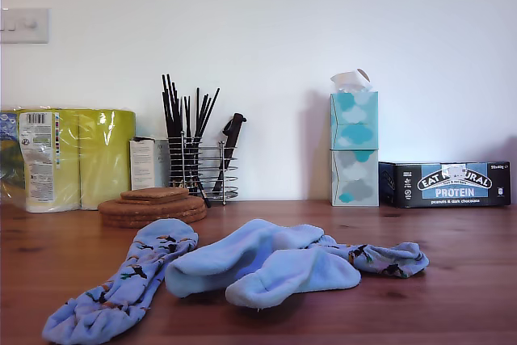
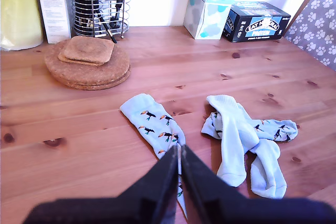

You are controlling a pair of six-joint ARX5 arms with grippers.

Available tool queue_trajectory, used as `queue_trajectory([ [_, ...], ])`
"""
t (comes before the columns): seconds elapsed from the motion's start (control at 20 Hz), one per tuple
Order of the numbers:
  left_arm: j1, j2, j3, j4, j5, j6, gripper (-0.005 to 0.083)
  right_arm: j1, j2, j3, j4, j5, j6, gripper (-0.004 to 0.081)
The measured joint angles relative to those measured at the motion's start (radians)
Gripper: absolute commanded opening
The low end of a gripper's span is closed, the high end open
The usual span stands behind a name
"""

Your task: Pair up the socks based on colour and pattern, by placing each sock on top of its pair

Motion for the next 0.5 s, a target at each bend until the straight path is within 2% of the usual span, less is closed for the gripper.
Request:
queue_trajectory([
  [0.5,0.000,0.000,0.000,0.000,0.027,0.002,-0.0019,0.000,0.000,0.000,-0.007,-0.003,0.001,-0.0013],
])
